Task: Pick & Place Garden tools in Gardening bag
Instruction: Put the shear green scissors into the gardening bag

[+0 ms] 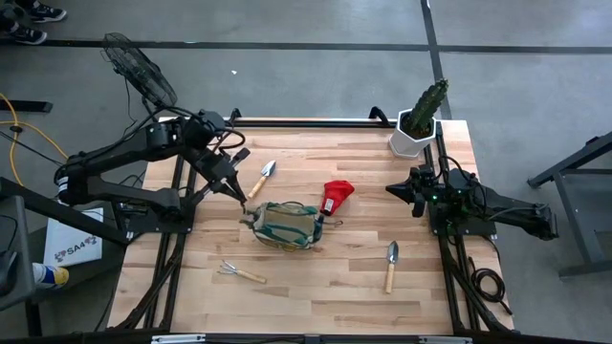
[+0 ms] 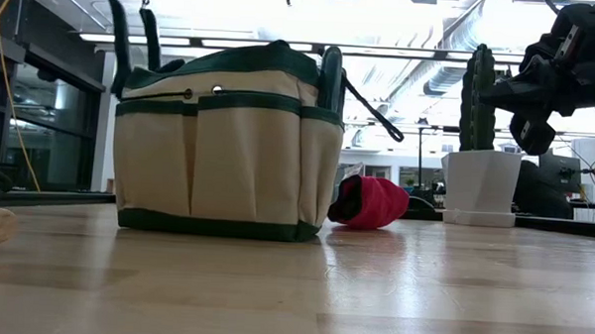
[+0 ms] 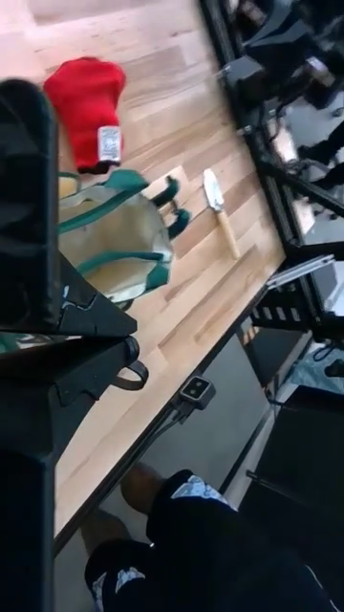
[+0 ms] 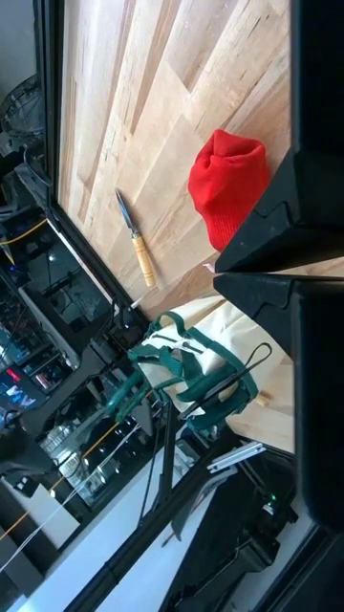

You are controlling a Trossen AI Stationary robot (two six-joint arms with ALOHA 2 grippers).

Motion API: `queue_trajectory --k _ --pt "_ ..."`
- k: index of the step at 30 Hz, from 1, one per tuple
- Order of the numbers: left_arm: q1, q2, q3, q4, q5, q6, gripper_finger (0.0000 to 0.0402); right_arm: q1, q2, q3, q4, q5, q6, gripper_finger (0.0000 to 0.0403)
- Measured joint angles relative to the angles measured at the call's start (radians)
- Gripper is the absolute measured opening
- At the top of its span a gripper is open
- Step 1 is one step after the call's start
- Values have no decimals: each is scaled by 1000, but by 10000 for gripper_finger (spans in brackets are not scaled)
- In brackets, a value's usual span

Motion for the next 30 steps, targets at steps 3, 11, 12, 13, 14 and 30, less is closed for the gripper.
queue_trajectory --k 3,11,12,13,14,30 --pt "0 0 0 -9 -3 1 0 0 0 0 0 0 0 4" --pt "0 1 0 -2 -85 -1 0 0 0 0 0 0 0 4" --pt "0 4 0 -1 -85 -1 0 0 0 0 0 0 0 4" --pt "0 5 0 -1 -85 -1 0 0 0 0 0 0 0 4" --pt "0 6 0 -2 -86 -3 0 0 0 0 0 0 0 4" --pt "0 17 0 5 -229 -26 0 0 0 0 0 0 0 4"
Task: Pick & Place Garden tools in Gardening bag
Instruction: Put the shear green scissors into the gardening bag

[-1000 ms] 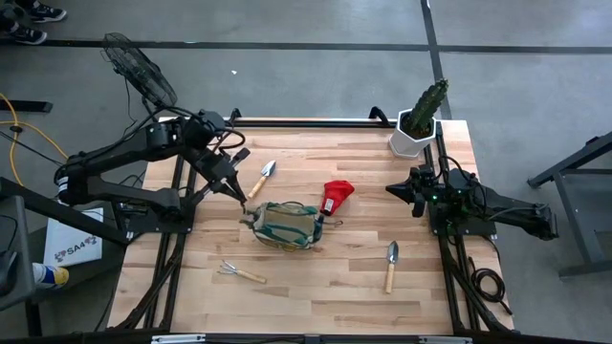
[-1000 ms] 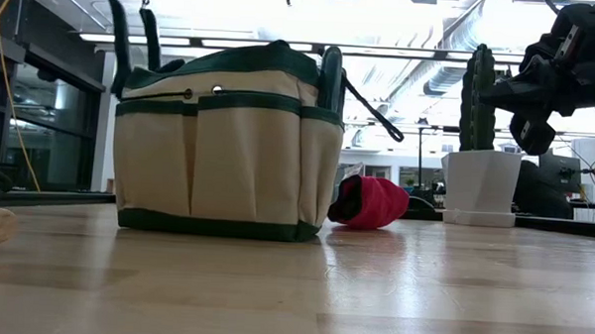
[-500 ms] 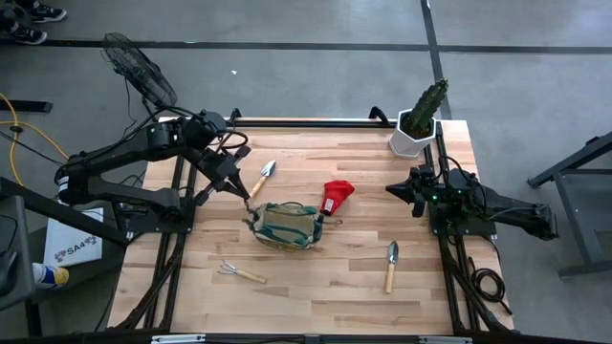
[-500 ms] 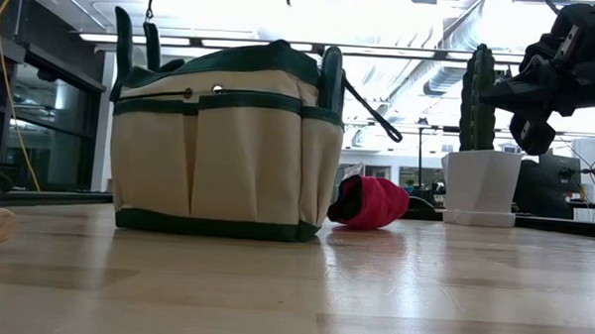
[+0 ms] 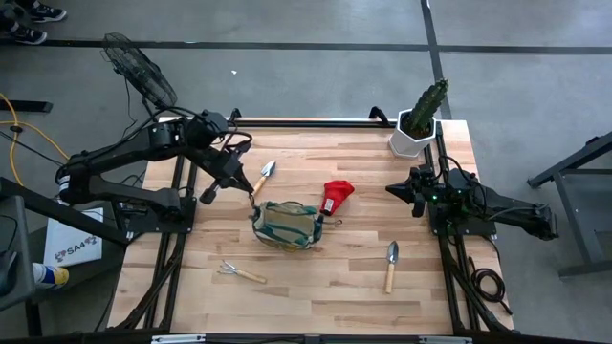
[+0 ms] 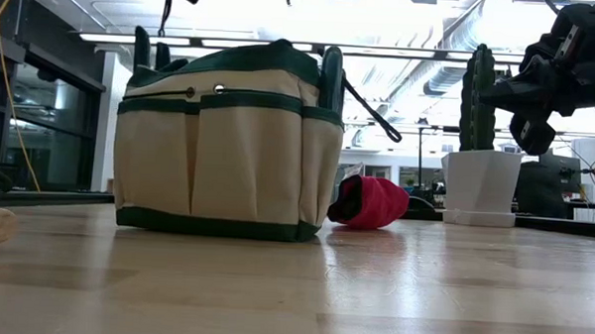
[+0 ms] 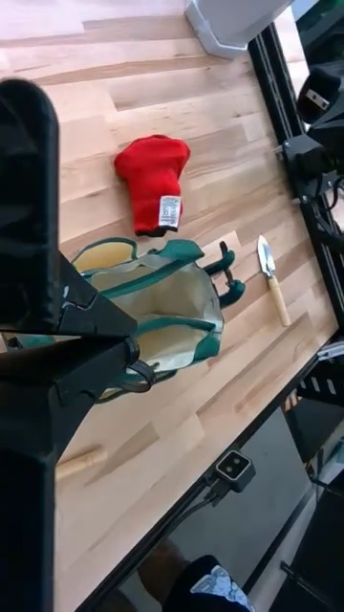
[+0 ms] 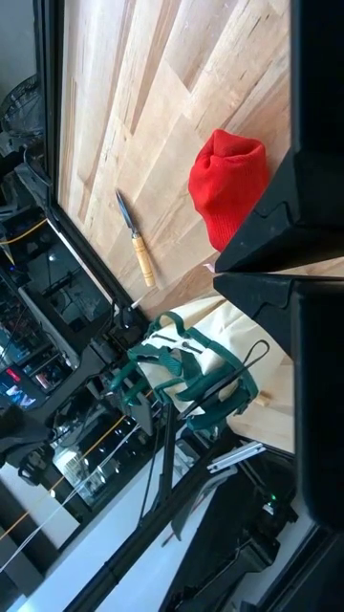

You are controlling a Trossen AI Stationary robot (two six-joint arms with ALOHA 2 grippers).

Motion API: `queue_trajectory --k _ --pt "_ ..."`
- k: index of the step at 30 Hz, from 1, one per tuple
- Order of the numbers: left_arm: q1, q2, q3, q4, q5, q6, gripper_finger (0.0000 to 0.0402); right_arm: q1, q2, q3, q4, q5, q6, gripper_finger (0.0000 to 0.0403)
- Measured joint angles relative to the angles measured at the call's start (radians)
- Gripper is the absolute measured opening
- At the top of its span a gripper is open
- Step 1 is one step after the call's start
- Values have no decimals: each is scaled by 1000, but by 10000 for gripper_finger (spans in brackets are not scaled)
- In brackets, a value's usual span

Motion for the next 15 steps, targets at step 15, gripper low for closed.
queue_trajectory --k 15 --pt "0 -21 -115 82 -14 -53 0 0 0 0 0 0 0 4"
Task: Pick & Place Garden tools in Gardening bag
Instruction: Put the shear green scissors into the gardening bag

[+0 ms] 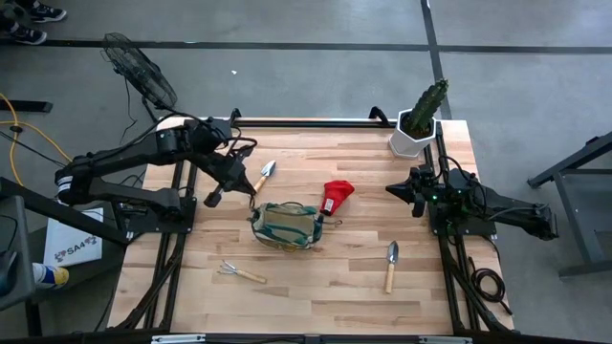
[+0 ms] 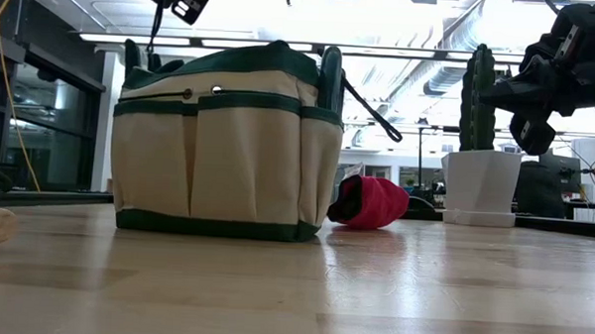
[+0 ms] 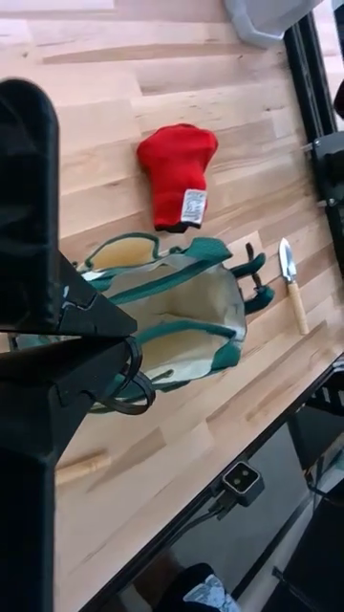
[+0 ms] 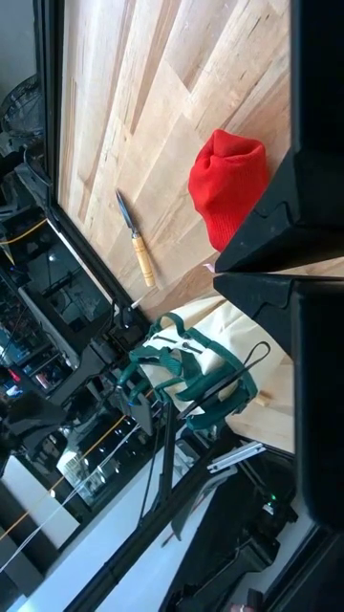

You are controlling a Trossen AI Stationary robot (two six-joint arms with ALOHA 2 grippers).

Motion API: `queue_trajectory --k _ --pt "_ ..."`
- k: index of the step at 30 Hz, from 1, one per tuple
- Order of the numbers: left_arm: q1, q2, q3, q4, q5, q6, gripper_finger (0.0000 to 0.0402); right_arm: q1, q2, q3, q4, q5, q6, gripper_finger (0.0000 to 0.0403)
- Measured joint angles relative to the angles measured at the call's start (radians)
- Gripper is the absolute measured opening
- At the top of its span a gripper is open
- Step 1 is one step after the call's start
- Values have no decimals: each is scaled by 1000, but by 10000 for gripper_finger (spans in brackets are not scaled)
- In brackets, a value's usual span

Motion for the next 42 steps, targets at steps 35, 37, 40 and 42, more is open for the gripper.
queue_trajectory --k 35,37,40,42 --pt "0 -54 -2 52 -190 -82 201 0 0 0 0 0 0 4" --pt "0 -64 -2 47 -199 -82 211 0 0 0 0 0 0 4" --pt "0 -79 -2 47 -214 -83 220 0 0 0 0 0 0 4" --pt "0 -85 -2 50 -216 -83 223 0 0 0 0 0 0 4"
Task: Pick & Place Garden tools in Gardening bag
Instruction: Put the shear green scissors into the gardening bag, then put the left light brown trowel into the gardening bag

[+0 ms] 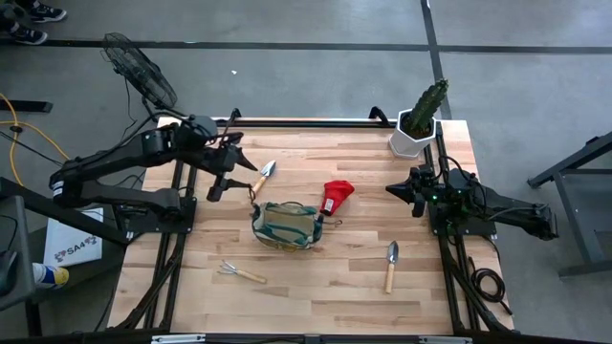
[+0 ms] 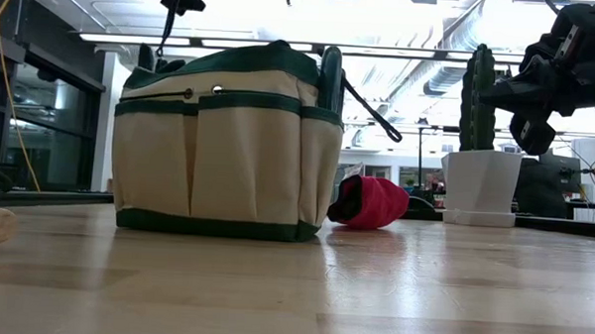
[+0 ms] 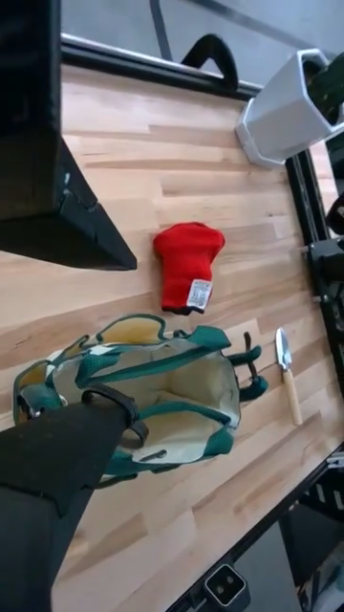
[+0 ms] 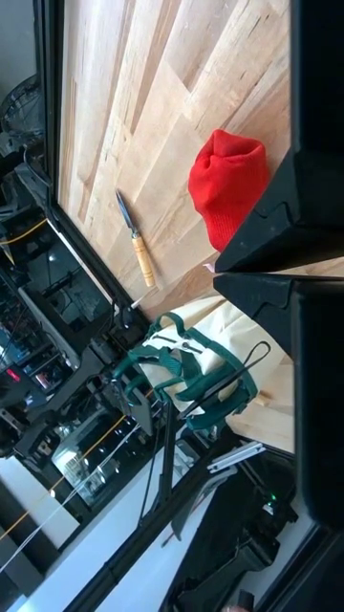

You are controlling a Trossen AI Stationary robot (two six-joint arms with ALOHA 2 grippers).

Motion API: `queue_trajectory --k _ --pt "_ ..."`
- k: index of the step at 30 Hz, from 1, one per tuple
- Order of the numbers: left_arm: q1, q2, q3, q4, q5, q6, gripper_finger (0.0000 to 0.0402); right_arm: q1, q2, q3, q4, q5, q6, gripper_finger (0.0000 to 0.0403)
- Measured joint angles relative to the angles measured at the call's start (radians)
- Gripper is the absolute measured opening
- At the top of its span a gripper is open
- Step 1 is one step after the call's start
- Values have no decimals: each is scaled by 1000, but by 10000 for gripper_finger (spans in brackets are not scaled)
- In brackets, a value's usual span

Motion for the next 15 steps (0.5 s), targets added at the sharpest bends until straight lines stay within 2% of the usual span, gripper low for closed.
queue_trajectory --k 10,15 --pt "0 -9 0 7 44 -15 227 0 0 0 0 0 0 4" --pt "0 -9 0 5 41 -15 261 0 0 0 0 0 0 4"
